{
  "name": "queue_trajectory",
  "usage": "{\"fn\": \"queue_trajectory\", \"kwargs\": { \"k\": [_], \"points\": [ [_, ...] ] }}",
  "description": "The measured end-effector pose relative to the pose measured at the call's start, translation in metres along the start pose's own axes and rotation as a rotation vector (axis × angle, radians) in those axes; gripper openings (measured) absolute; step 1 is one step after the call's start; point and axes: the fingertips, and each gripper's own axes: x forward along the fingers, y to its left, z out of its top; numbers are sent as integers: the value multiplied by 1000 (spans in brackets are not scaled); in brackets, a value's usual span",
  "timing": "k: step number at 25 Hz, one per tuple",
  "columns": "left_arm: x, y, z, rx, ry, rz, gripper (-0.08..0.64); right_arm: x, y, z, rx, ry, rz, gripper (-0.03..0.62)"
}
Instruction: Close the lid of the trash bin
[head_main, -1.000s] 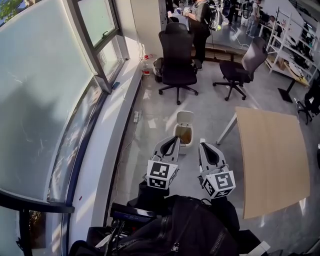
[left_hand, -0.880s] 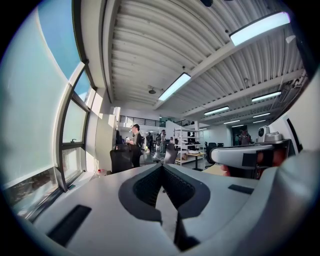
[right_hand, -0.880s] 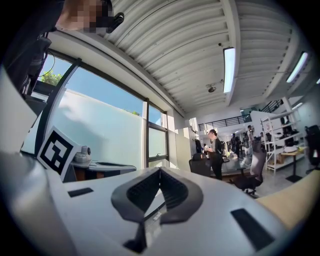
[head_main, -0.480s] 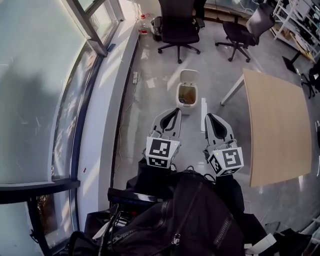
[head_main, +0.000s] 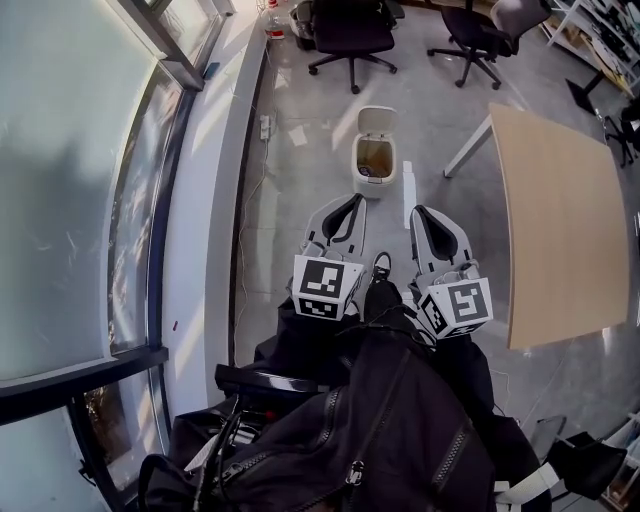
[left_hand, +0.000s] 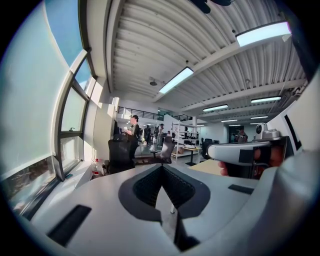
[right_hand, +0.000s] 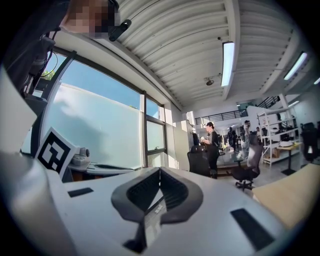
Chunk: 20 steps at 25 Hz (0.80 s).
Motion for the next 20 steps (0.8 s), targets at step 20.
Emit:
{"fn": "queue_trajectory", "kwargs": {
  "k": [20],
  "points": [
    [159, 51, 14, 51, 50, 30, 2, 125, -121, -3, 61, -12, 36, 6]
  ]
}}
